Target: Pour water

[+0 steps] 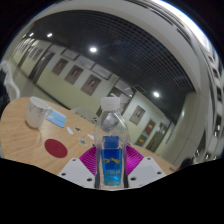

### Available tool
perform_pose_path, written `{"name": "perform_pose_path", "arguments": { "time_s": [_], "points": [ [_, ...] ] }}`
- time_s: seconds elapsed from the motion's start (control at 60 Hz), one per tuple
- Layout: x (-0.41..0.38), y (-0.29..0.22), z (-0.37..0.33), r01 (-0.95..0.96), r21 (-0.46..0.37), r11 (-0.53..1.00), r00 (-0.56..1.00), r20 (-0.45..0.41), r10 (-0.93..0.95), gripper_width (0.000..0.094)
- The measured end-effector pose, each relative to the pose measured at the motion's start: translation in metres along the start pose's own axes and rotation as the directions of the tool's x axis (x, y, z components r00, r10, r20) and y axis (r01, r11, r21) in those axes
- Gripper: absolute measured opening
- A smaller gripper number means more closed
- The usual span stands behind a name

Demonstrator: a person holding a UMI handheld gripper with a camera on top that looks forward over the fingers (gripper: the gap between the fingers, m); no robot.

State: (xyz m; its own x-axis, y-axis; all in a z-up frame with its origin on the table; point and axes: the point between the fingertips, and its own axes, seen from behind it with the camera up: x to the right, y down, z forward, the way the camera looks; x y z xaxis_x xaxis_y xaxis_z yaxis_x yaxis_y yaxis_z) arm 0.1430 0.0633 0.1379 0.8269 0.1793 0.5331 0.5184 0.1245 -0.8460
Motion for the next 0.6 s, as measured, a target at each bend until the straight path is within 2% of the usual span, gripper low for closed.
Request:
{"name": "perform_pose_path", "arguments": {
  "time_s": [0.1,0.15,0.217,0.267,0.317,0.433,0.6],
  "points": [
    [-0.049,-0.047,0.042,0.258,0.007,0.966,0.966,0.032,-0.258,0.0315],
    [-0.046,-0.071,0.046,0.46,0.032,0.887,0.886,0.039,-0.461,0.0315],
    [-0.065,-0.105,0.066,0.7,0.078,0.71,0.713,-0.013,-0.702,0.0314],
    [-0.072,-0.124,0.068,0.85,0.076,0.521,0.525,-0.045,-0.85,0.0315],
    [-0.082,-0.142,0.068,0.935,0.089,0.342,0.348,-0.067,-0.935,0.0316],
    [-0.11,-0.167,0.079,0.998,0.056,0.011,0.019,-0.14,-0.99,0.032],
    [-0.138,-0.186,0.077,0.977,0.043,-0.209,-0.197,-0.192,-0.961,0.0316]
  ]
}}
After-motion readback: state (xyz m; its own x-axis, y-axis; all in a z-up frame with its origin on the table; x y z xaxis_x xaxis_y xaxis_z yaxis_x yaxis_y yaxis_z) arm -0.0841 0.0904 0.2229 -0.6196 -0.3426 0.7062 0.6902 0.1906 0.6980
